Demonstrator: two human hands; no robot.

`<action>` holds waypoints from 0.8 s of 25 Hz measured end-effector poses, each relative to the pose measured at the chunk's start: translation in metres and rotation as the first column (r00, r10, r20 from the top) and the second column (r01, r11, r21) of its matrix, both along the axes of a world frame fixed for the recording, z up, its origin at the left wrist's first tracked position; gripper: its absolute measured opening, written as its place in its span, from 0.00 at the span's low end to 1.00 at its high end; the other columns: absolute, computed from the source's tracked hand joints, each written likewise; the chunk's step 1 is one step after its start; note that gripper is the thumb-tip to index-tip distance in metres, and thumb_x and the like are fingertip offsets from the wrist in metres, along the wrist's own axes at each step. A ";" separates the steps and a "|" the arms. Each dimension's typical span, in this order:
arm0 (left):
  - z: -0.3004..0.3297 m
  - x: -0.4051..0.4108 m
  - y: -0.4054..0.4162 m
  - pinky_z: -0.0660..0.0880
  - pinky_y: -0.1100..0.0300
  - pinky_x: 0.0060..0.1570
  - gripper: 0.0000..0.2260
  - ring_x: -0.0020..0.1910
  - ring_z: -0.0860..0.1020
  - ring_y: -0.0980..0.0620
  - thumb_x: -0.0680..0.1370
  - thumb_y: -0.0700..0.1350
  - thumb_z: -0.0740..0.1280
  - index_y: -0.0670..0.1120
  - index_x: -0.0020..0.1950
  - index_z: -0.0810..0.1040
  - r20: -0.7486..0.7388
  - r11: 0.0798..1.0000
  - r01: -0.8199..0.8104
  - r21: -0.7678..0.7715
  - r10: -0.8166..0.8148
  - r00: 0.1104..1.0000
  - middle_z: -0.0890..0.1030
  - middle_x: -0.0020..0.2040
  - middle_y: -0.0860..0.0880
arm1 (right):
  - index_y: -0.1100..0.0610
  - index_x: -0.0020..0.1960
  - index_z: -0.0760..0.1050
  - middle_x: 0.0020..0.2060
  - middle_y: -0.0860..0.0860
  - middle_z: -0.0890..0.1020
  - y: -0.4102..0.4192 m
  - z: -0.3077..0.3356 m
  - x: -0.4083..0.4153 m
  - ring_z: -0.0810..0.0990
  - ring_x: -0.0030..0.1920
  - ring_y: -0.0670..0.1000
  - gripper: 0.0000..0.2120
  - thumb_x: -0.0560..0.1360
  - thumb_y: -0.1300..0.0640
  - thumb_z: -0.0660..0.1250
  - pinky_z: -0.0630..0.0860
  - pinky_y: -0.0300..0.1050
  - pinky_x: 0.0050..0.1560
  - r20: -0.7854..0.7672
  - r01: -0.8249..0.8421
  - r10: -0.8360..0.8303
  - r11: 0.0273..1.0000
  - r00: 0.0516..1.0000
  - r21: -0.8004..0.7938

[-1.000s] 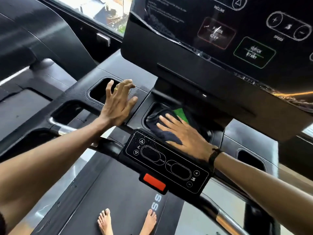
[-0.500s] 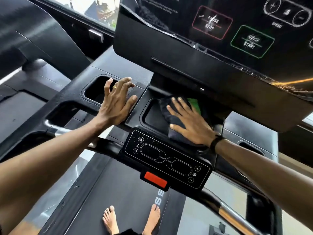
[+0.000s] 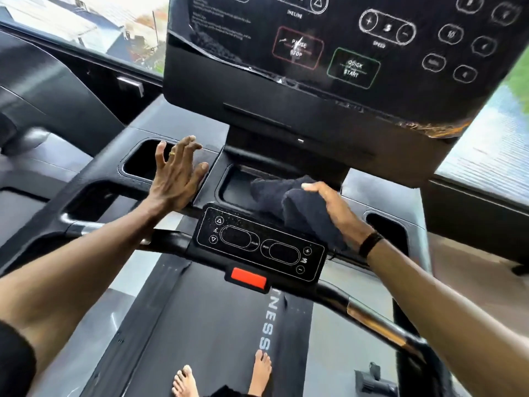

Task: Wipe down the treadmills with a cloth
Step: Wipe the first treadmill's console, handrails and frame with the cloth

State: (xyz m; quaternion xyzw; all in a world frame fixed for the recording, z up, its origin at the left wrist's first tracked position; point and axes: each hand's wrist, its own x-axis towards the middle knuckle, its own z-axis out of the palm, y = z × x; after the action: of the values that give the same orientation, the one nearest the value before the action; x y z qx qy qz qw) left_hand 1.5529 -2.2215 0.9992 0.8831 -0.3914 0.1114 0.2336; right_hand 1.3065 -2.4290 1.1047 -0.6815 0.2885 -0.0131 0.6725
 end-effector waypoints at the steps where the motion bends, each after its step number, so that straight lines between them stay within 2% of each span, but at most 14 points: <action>1: 0.001 -0.001 -0.001 0.45 0.42 0.73 0.26 0.71 0.69 0.45 0.81 0.59 0.45 0.44 0.71 0.64 -0.006 1.000 0.007 0.002 -0.007 1.000 0.64 0.75 0.44 | 0.59 0.42 0.81 0.35 0.52 0.85 -0.004 0.011 -0.018 0.82 0.36 0.47 0.16 0.79 0.51 0.62 0.75 0.41 0.45 0.037 0.086 -0.087 0.996 0.996 0.012; 3: 0.002 -0.003 -0.004 0.42 0.43 0.73 0.27 0.72 0.67 0.44 0.81 0.59 0.45 0.45 0.72 0.63 -0.044 1.000 0.014 0.004 -0.014 0.999 0.62 0.75 0.44 | 0.62 0.41 0.80 0.33 0.55 0.84 -0.001 0.034 -0.049 0.81 0.33 0.50 0.17 0.80 0.53 0.59 0.75 0.38 0.36 0.164 0.225 -0.234 0.972 0.958 0.070; 4: 0.002 -0.003 -0.004 0.41 0.42 0.73 0.27 0.73 0.66 0.44 0.81 0.60 0.44 0.45 0.73 0.62 -0.055 1.000 0.024 0.015 -0.023 0.998 0.61 0.75 0.44 | 0.62 0.44 0.80 0.35 0.54 0.84 0.005 0.042 -0.061 0.82 0.36 0.51 0.17 0.79 0.51 0.60 0.76 0.38 0.37 0.228 0.252 -0.264 0.964 0.937 0.078; 5: 0.001 -0.003 -0.004 0.42 0.41 0.73 0.27 0.73 0.66 0.44 0.81 0.60 0.44 0.45 0.73 0.61 -0.052 0.999 0.036 0.032 -0.034 0.998 0.61 0.75 0.44 | 0.59 0.51 0.81 0.43 0.53 0.86 0.012 0.039 -0.071 0.83 0.44 0.52 0.17 0.77 0.48 0.60 0.77 0.40 0.44 0.276 0.206 -0.183 0.977 0.944 -0.057; 6: 0.001 -0.004 -0.004 0.42 0.41 0.73 0.28 0.73 0.66 0.44 0.81 0.60 0.44 0.45 0.74 0.61 -0.039 0.998 0.042 0.043 -0.040 0.998 0.61 0.76 0.44 | 0.51 0.61 0.80 0.57 0.50 0.84 0.028 0.032 -0.078 0.80 0.58 0.51 0.20 0.76 0.43 0.59 0.75 0.42 0.58 0.219 0.105 -0.025 0.927 0.975 -0.359; 7: 0.000 -0.004 -0.005 0.42 0.41 0.73 0.28 0.73 0.66 0.44 0.81 0.60 0.44 0.45 0.74 0.60 -0.030 0.998 0.045 0.048 -0.044 0.999 0.61 0.76 0.44 | 0.45 0.71 0.72 0.70 0.46 0.74 0.042 0.011 -0.083 0.71 0.71 0.49 0.26 0.75 0.38 0.57 0.65 0.46 0.72 0.014 -0.078 0.123 0.707 0.992 -0.703; 8: 0.001 -0.003 -0.004 0.42 0.41 0.73 0.28 0.73 0.65 0.45 0.81 0.60 0.44 0.45 0.74 0.60 -0.039 0.997 0.052 0.053 -0.050 0.998 0.61 0.76 0.44 | 0.44 0.77 0.63 0.78 0.46 0.63 0.059 -0.012 -0.084 0.60 0.78 0.51 0.32 0.75 0.34 0.55 0.54 0.53 0.78 -0.189 -0.224 0.127 0.385 0.974 -0.895; 9: 0.000 -0.003 -0.003 0.41 0.41 0.73 0.28 0.74 0.64 0.46 0.81 0.59 0.44 0.44 0.74 0.60 -0.058 0.997 0.062 0.054 -0.059 0.997 0.61 0.76 0.45 | 0.48 0.79 0.59 0.80 0.52 0.58 0.073 -0.037 -0.081 0.56 0.79 0.55 0.37 0.75 0.32 0.55 0.51 0.61 0.78 -0.286 -0.292 0.058 0.176 0.956 -0.940; 10: 0.000 -0.003 -0.003 0.41 0.42 0.74 0.28 0.75 0.63 0.46 0.81 0.59 0.44 0.44 0.74 0.61 -0.065 0.996 0.066 0.057 -0.062 0.996 0.61 0.76 0.45 | 0.54 0.79 0.59 0.79 0.57 0.59 0.089 -0.051 -0.074 0.58 0.78 0.60 0.40 0.75 0.31 0.56 0.52 0.67 0.76 -0.332 -0.329 -0.026 0.090 0.943 -0.940; 12: 0.000 -0.004 -0.002 0.43 0.41 0.74 0.29 0.76 0.63 0.47 0.81 0.60 0.42 0.43 0.75 0.61 -0.036 0.996 0.058 0.073 -0.055 0.998 0.62 0.76 0.44 | 0.59 0.78 0.61 0.77 0.62 0.62 0.103 -0.063 -0.056 0.61 0.76 0.64 0.42 0.75 0.32 0.57 0.53 0.71 0.74 -0.340 -0.338 -0.129 0.040 0.932 -0.940; 14: 0.000 -0.004 -0.003 0.45 0.40 0.74 0.31 0.76 0.62 0.48 0.81 0.60 0.40 0.42 0.75 0.61 -0.031 0.993 0.071 0.092 -0.069 0.997 0.62 0.76 0.43 | 0.60 0.78 0.62 0.76 0.63 0.63 0.110 -0.064 -0.042 0.63 0.75 0.65 0.41 0.76 0.32 0.55 0.53 0.70 0.74 -0.299 -0.307 -0.173 -0.020 0.939 -0.952; 20: -0.002 -0.001 -0.001 0.41 0.42 0.74 0.29 0.77 0.60 0.49 0.81 0.59 0.43 0.43 0.75 0.61 -0.067 0.997 0.079 0.010 -0.078 0.995 0.61 0.77 0.44 | 0.59 0.78 0.58 0.74 0.62 0.65 0.154 -0.060 0.017 0.64 0.73 0.64 0.40 0.78 0.31 0.53 0.54 0.69 0.72 -0.289 -0.295 -0.109 -0.044 0.951 -0.955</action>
State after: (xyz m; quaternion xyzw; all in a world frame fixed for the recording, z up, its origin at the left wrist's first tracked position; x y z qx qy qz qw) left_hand 1.5516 -2.2229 0.9969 0.8716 -0.4186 0.0703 0.2452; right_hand 1.3235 -2.2747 1.0448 -0.9667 0.2333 -0.0746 -0.0745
